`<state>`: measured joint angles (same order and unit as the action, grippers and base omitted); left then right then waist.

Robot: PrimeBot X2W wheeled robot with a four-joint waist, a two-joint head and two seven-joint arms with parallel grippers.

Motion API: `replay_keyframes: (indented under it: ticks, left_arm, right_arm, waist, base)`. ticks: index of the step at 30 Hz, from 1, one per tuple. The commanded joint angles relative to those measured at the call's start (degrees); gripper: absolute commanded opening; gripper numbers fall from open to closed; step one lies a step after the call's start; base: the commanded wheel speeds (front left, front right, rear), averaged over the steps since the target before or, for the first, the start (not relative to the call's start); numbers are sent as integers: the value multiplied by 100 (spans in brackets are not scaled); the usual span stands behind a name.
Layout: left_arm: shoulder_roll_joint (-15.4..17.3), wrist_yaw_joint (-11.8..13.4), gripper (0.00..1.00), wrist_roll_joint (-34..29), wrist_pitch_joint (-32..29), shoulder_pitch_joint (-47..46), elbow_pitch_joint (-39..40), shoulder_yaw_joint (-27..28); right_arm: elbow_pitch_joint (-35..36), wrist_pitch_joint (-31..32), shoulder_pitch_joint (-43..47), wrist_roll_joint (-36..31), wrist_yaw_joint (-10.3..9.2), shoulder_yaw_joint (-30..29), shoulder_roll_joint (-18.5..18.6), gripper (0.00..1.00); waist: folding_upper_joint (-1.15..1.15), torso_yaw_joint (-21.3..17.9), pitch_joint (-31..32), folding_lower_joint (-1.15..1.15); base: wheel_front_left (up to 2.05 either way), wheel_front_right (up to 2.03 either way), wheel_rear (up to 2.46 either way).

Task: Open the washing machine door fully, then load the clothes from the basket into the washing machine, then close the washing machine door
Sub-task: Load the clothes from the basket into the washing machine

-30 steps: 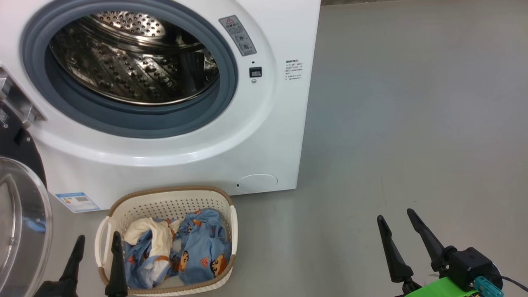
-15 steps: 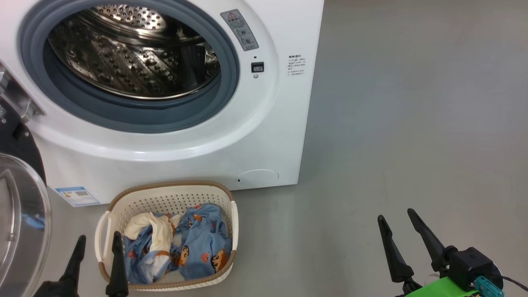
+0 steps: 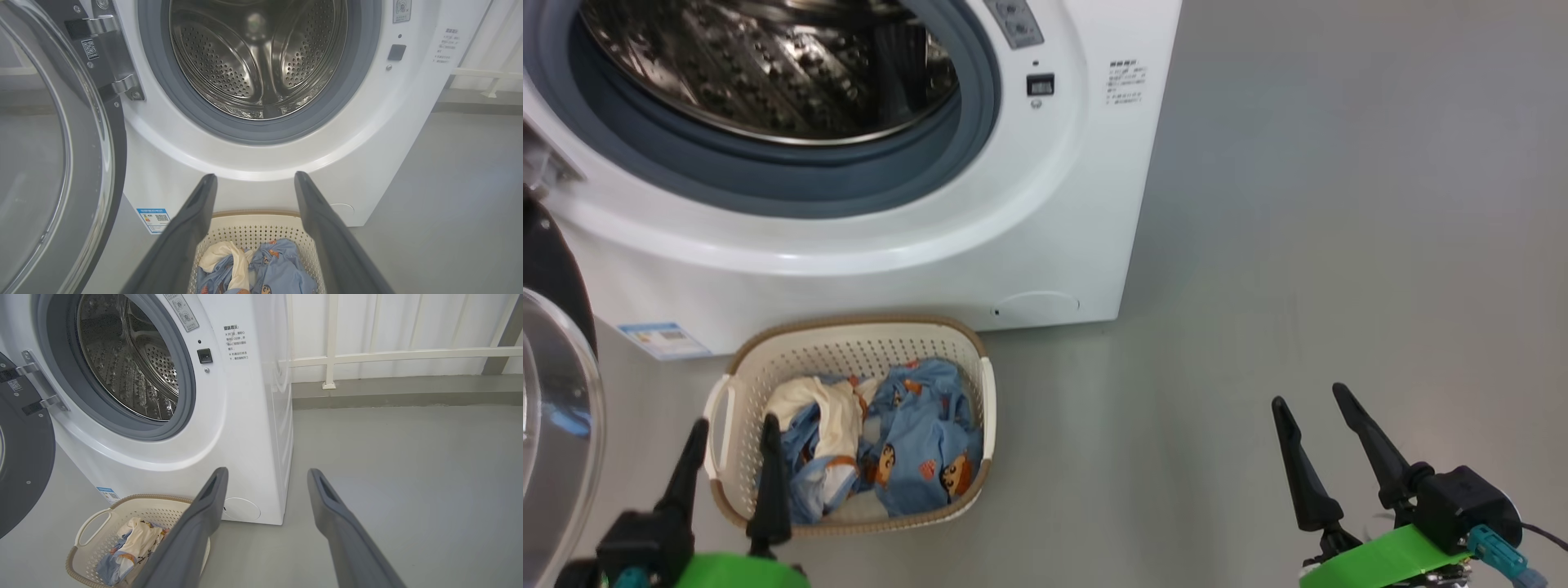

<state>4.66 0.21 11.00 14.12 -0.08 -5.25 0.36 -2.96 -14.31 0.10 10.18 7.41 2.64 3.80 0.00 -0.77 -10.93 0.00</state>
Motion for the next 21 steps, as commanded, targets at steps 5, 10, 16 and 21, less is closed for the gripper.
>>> replay_keyframes:
  ticks: [5,10,16,21]
  left_arm:
    - [179,-59,100,4,25,-702,-32,64]
    - [263,-138,100,-10,-15,-1294,-340,-25]
    - [359,-205,100,-20,-15,-2029,-818,-88]
    - [449,-251,100,28,-15,-2653,-1374,-70]
  right_arm:
    - [248,-69,-315,-55,8,111,-18,100]
    - [326,-69,-515,-94,8,145,-39,100]
    - [410,-69,-769,-151,8,196,-58,100]
    - [474,-69,-971,-210,8,251,-71,100]
  waist:
    - [0,54,-542,0]
    - [0,57,-979,0]
    - [0,34,-1605,0]
    - [0,4,-2171,0]
  base:
    - [0,0,0]
    - [0,0,0]
    - [0,0,0]
    - [0,0,0]
